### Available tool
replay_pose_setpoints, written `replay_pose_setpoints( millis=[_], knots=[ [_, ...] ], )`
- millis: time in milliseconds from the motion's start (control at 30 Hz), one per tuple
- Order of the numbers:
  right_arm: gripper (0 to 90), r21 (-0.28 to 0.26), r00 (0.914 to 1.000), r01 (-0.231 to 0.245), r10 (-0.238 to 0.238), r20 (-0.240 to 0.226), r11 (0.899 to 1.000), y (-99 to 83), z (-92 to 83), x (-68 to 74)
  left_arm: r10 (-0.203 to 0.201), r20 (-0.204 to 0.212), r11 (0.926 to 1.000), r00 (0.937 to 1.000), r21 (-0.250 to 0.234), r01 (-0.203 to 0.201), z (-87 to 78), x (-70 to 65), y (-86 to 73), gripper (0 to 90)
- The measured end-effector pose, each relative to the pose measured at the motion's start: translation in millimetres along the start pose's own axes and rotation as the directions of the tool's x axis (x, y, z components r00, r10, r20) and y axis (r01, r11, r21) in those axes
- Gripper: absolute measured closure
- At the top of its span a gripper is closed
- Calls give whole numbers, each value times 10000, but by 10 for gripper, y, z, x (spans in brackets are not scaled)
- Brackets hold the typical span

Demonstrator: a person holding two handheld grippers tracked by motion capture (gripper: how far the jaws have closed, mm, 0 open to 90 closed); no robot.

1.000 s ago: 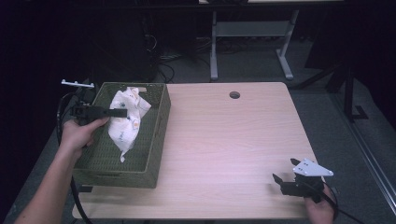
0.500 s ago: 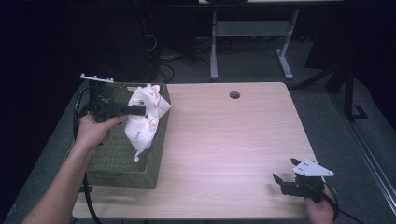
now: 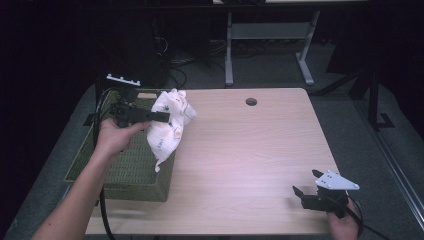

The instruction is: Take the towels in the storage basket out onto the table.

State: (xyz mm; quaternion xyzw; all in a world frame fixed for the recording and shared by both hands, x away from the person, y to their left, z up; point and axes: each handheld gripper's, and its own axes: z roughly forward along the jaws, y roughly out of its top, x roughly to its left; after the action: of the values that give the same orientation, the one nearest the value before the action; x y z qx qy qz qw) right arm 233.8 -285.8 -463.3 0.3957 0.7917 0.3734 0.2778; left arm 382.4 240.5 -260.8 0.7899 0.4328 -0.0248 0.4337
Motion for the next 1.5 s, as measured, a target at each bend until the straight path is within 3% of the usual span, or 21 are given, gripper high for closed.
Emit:
replay_pose_setpoints(
  millis=[167,767,900,1233,1500],
  knots=[
    [137,-56,9999,-118,118,41,9999,-5,-20,-5,303,23,9993,9995,215,-304,116,-144,66,687],
    [137,-139,9999,-165,165,26,9998,-10,-38,-17,808,111,9937,9967,764,-814,499,-399,191,683],
    [137,-163,9998,-209,210,41,9996,-9,-49,-19,1124,69,9876,9936,1097,-1125,624,-470,200,683],
    [137,-219,9999,-141,142,37,9997,-6,-57,-18,1308,26,9832,9914,1282,-1300,846,-558,180,672],
    [137,-198,10000,-89,89,10,9998,-3,-52,-16,1433,-24,9749,9897,1723,-1407,1134,-620,142,670]
  ],
)
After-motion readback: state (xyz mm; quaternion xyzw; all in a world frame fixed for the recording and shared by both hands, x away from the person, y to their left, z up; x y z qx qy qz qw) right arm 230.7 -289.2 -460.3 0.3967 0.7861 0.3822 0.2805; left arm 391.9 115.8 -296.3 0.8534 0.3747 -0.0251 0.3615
